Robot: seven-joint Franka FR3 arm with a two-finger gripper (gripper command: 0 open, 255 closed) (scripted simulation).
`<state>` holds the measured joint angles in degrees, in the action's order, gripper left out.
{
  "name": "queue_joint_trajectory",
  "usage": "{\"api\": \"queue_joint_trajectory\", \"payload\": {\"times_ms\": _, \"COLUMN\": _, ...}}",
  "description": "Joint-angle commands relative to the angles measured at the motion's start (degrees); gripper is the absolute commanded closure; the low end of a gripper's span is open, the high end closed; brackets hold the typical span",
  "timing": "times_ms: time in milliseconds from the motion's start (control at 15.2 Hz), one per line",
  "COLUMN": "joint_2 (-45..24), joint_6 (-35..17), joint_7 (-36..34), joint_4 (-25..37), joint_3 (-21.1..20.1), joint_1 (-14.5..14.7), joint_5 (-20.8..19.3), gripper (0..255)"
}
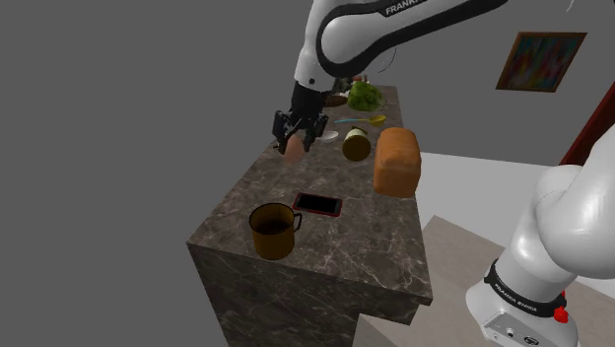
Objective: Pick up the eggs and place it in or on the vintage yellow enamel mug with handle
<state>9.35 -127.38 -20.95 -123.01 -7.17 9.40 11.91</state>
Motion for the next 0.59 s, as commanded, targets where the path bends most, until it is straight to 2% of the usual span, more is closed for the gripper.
{"api": "queue_joint_trajectory", "payload": {"times_ms": 0, "joint_2": 0.67, "joint_6": -0.45, "joint_7": -3.04, "joint_4": -0.62, "joint_3": -1.69, "joint_1": 1.08, "joint_5": -0.36, "gripper": 255}}
{"api": "queue_joint_trajectory", "payload": {"times_ms": 528, "joint_2": 3.02, "joint_6": -2.07, "joint_7": -15.47, "joint_4": -2.86, "joint_3": -9.17, "joint_1": 5.44, "joint_5": -1.69, "gripper": 255}}
